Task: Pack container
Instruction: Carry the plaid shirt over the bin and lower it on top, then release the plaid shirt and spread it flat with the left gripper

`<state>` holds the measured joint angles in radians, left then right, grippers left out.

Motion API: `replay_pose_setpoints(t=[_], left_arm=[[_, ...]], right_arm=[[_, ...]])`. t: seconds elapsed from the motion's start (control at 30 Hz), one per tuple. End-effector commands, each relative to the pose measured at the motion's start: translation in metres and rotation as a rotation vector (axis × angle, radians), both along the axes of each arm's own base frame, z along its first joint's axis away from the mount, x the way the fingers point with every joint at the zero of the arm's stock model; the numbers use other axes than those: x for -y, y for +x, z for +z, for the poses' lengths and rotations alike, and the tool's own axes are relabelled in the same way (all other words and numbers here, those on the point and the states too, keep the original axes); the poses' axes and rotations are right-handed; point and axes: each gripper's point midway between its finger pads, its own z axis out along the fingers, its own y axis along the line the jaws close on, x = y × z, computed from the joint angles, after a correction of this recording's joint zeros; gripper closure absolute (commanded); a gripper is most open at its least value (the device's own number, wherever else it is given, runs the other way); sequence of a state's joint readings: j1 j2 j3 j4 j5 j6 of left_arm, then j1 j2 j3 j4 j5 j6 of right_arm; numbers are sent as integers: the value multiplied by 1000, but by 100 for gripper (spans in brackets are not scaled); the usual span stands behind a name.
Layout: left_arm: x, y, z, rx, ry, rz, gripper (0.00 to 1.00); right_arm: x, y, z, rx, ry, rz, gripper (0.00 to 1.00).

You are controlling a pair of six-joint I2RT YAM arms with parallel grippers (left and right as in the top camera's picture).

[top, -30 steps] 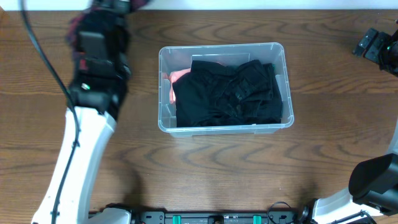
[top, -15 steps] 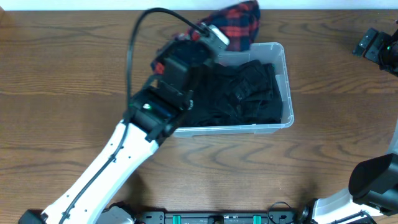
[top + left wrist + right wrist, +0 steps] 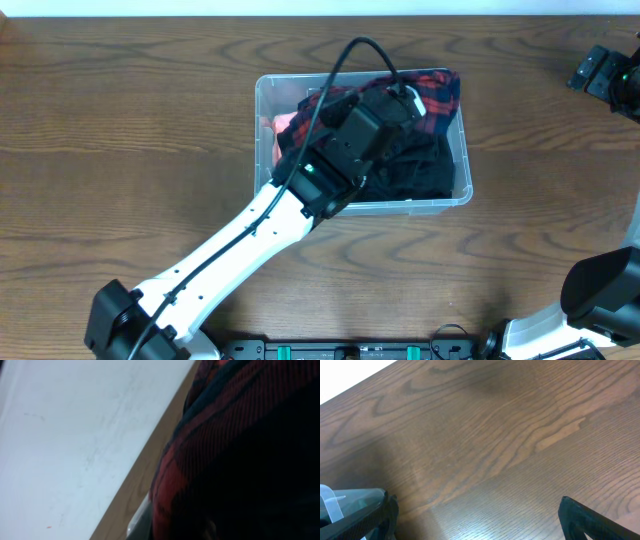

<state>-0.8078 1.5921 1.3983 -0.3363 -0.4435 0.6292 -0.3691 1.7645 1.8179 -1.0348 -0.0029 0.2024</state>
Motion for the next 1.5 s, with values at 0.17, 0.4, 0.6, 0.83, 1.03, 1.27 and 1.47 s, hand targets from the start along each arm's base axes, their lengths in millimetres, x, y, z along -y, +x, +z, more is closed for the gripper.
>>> replay_pose_setpoints(t=[0.17,0.4,0.6,0.83,1.03,1.27,1.47], left_arm=[[8,-6,0,-1,17,-19,52],[17,-13,3,4,12,-42,25],[20,-19,33,43,-133,-13,24],[16,-39,82,111,-259,-32,24],[19,-36,74,66,-316,-10,39],[39,-10,-20,-184,-360,75,87],[32,15,-106,-318,-318,226,92]], right_arm=[[3,0,6,14,-3,-19,1],[3,0,6,14,-3,-19,1],[3,0,6,14,-3,-19,1],[3,0,6,14,-3,-19,1],[3,0,6,14,-3,-19,1],[3,0,6,14,-3,-19,1],[3,0,6,14,-3,-19,1]])
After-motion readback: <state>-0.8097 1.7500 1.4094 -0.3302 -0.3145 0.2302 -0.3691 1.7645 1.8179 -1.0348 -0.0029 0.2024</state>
